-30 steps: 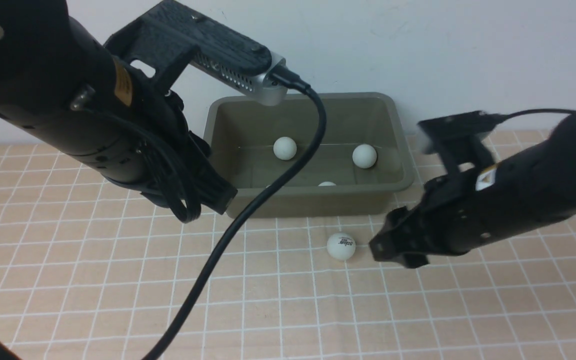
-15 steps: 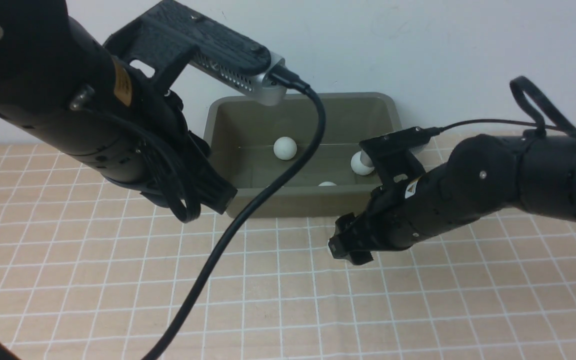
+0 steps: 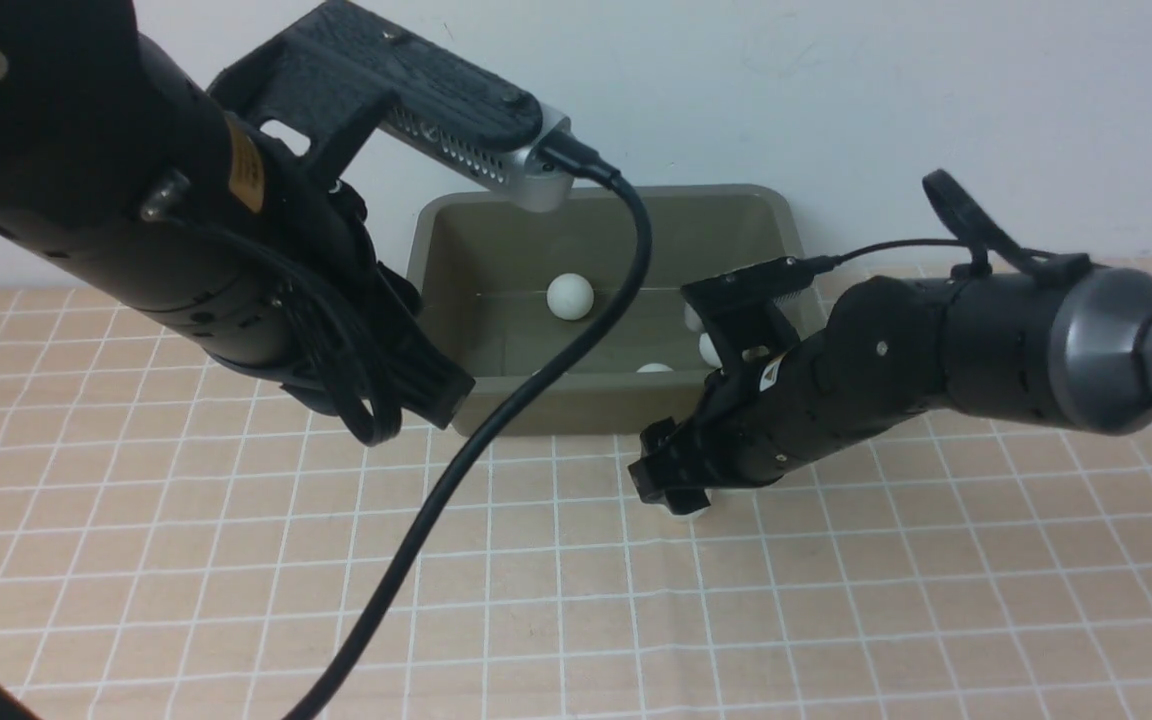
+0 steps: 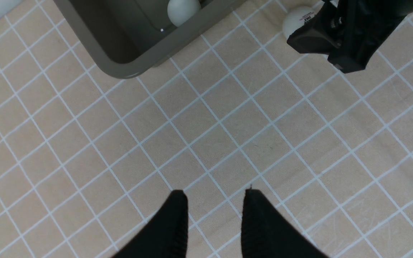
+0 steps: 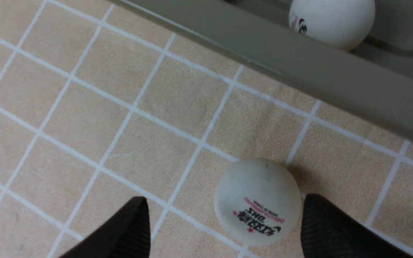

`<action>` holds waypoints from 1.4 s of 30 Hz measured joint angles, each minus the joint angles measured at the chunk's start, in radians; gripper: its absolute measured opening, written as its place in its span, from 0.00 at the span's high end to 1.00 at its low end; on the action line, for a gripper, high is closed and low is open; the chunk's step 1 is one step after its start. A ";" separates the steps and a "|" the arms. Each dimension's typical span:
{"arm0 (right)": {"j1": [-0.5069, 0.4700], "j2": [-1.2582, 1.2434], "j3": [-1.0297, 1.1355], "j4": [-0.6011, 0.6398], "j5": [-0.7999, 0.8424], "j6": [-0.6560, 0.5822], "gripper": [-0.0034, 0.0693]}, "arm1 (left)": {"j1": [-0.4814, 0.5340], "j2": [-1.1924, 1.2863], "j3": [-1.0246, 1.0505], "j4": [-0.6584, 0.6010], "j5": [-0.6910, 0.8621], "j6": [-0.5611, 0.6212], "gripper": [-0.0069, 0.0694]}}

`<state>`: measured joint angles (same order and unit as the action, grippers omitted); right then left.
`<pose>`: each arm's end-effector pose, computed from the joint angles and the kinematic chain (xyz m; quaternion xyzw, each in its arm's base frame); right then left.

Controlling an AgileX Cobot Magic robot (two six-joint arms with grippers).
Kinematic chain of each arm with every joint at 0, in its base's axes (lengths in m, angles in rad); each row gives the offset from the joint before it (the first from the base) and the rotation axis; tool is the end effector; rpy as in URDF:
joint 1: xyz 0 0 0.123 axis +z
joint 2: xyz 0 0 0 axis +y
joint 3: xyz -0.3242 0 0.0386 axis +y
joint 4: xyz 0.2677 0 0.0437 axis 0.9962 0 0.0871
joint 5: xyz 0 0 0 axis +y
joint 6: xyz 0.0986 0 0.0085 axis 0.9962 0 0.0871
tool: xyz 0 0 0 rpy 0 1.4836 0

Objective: Put the table tennis balls into the box on the light coffee tablecloth.
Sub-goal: 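Reach for and grasp a ping pong ball on the table, then release the ping pong ball into the bin and lift the gripper away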

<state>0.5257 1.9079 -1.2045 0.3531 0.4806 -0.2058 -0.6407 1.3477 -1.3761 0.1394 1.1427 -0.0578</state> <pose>0.3577 0.2259 0.1906 -0.2187 0.9410 0.1508 0.2098 0.2346 -0.1593 0.4151 0.2865 0.9173 -0.0270 0.2752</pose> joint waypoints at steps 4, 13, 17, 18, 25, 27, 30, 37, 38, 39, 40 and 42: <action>0.000 0.040 0.000 -0.009 -0.044 -0.001 0.25 | 0.000 0.000 0.000 0.000 0.000 0.000 0.70; 0.000 0.079 0.000 -0.009 -0.073 -0.001 0.26 | 0.000 0.000 0.000 0.000 0.000 0.000 0.70; 0.000 0.079 -0.001 -0.009 -0.080 -0.001 0.39 | 0.000 0.000 0.000 0.000 0.000 0.000 0.70; 0.000 0.079 -0.001 -0.009 -0.080 -0.001 0.42 | 0.000 0.000 0.000 0.000 0.000 0.000 0.70; 0.000 0.007 -0.001 -0.078 0.022 -0.001 0.48 | 0.000 0.000 0.000 0.000 0.000 0.000 0.70; 0.000 -0.074 -0.001 -0.134 0.089 -0.001 0.48 | 0.000 0.000 0.000 0.000 0.000 0.000 0.70; 0.000 -0.194 -0.001 -0.201 0.215 -0.001 0.48 | 0.000 0.000 0.000 0.000 0.000 0.000 0.70; 0.000 -0.439 -0.001 -0.291 0.332 0.000 0.48 | 0.000 0.000 0.000 0.000 0.000 0.000 0.70; 0.000 -0.441 -0.001 -0.292 0.321 0.000 0.48 | 0.000 0.000 0.000 0.000 0.000 0.000 0.70; -0.003 -0.446 -0.001 -0.296 0.280 0.000 0.48 | 0.000 0.000 0.000 0.000 0.000 0.000 0.70; -0.009 -0.442 -0.001 -0.294 0.248 0.000 0.48 | 0.000 0.000 0.000 0.000 0.000 0.000 0.70; -0.035 -0.397 -0.001 -0.281 0.147 0.000 0.48 | 0.000 0.000 0.000 0.000 0.000 0.000 0.70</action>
<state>0.4907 1.5104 -1.2055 0.0720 0.6272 -0.2061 -0.6407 1.3477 -1.3761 0.1394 1.1427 -0.0578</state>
